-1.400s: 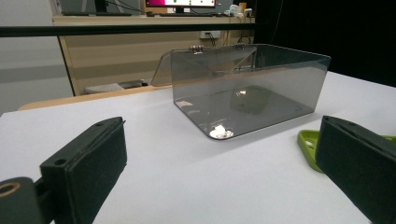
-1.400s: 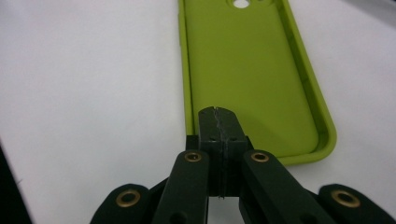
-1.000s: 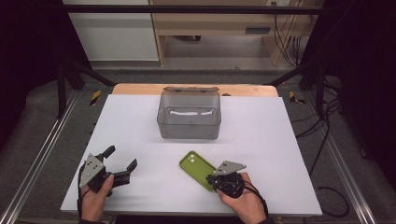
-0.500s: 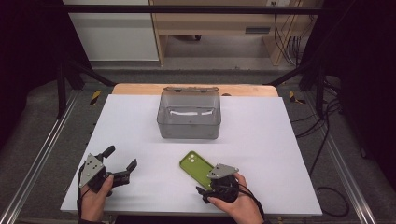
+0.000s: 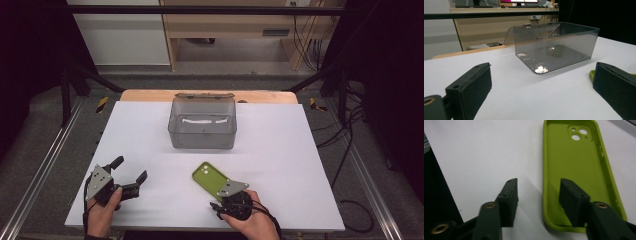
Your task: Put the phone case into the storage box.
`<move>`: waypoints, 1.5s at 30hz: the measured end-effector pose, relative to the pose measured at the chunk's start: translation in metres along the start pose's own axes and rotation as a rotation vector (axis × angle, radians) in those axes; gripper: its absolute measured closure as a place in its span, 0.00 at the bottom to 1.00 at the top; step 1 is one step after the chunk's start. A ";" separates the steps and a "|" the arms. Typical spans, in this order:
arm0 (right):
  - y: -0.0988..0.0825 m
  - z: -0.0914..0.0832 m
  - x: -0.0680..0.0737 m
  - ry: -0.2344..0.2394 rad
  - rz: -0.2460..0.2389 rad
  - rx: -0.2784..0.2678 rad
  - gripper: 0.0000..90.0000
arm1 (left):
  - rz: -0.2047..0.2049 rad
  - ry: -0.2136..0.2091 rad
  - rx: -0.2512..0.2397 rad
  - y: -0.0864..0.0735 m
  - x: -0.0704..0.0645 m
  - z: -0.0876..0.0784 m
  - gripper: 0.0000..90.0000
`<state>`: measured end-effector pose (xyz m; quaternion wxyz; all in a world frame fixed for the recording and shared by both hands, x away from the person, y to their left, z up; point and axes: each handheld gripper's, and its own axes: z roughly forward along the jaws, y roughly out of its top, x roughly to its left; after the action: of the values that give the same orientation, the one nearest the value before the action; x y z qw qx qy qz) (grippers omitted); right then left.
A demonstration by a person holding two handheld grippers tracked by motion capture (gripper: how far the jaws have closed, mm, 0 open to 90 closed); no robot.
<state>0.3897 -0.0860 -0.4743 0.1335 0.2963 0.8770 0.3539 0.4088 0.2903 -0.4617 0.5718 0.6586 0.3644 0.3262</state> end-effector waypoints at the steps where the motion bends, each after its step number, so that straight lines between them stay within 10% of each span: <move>1: -0.001 0.001 0.000 -0.002 -0.003 0.002 0.69 | 0.000 0.000 0.000 0.000 0.000 0.000 0.02; 17: -0.008 0.000 0.003 -0.063 -0.033 -0.042 0.95 | 0.006 -0.004 0.005 0.000 -0.002 0.001 0.02; 28: -0.014 0.000 -0.005 -0.006 0.070 -0.090 0.98 | 0.007 -0.016 0.018 0.000 -0.005 0.003 0.02; 35: -0.011 -0.011 -0.013 0.075 0.169 -0.234 0.98 | -0.035 -0.030 0.010 0.002 -0.008 0.002 0.02; 45: 0.013 -0.016 0.001 0.092 0.127 -0.390 0.98 | -0.143 -0.051 -0.018 0.008 -0.019 0.001 0.02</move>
<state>0.3880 -0.0863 -0.4539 0.1256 0.3029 0.7767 0.5378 0.4009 0.2733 -0.4543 0.6088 0.6339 0.3926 0.2710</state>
